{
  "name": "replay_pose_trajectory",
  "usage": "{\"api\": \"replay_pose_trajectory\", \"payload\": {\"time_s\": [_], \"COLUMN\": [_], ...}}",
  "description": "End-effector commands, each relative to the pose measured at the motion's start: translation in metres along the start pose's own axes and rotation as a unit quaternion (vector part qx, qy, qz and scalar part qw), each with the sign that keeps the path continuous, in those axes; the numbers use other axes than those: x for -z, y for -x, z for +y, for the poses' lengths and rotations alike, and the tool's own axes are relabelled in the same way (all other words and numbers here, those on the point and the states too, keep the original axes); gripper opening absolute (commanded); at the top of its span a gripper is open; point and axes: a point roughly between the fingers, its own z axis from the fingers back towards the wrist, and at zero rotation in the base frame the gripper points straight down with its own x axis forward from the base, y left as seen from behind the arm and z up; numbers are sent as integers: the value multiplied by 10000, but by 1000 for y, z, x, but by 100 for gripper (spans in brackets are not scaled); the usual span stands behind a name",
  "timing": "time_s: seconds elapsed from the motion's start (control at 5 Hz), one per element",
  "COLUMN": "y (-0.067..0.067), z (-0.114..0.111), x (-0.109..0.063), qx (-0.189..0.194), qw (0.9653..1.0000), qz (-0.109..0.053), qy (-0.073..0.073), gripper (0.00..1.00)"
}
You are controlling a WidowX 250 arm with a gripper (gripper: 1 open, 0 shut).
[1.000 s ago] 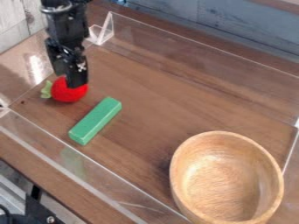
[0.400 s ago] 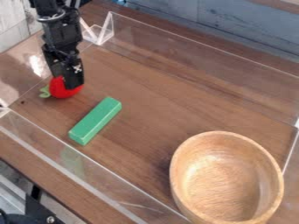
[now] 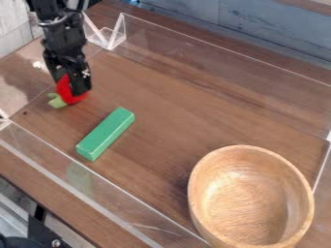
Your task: Move the red object to the right side of the table
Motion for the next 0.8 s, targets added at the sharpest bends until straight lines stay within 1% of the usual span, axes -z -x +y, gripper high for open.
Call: {"api": "replay_pose_trajectory", "payload": {"time_s": [0.0,0.2,0.4,0.6], "y": [-10,-16,-24,-30], "z": [5,1,0,0], "x": [-13,-11,-13,-14], "qx": [23,77,-104,-265], "qw": [9997,9998,9997,9988], "qz": [-174,-147,-124,-27], "qy": [-138,-68,166,406], "gripper": [100,0,0,0]}}
